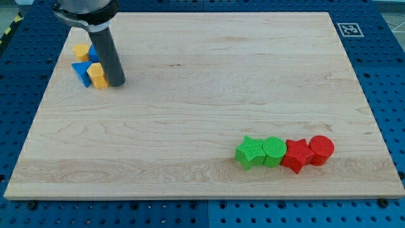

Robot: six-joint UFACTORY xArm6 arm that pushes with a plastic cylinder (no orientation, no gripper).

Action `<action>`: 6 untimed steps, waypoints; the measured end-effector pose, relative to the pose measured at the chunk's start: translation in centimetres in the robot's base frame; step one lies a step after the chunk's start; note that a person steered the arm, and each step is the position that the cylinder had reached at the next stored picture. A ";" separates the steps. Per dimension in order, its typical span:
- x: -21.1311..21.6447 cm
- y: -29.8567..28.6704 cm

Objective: Push the yellow hexagon a bit up

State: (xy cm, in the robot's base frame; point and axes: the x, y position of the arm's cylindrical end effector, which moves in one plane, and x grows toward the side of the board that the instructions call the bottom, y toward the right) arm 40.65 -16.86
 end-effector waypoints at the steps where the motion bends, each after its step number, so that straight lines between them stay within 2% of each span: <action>1: 0.2 0.5; 3: 2.8 -0.9; 6: 3.0 -3.3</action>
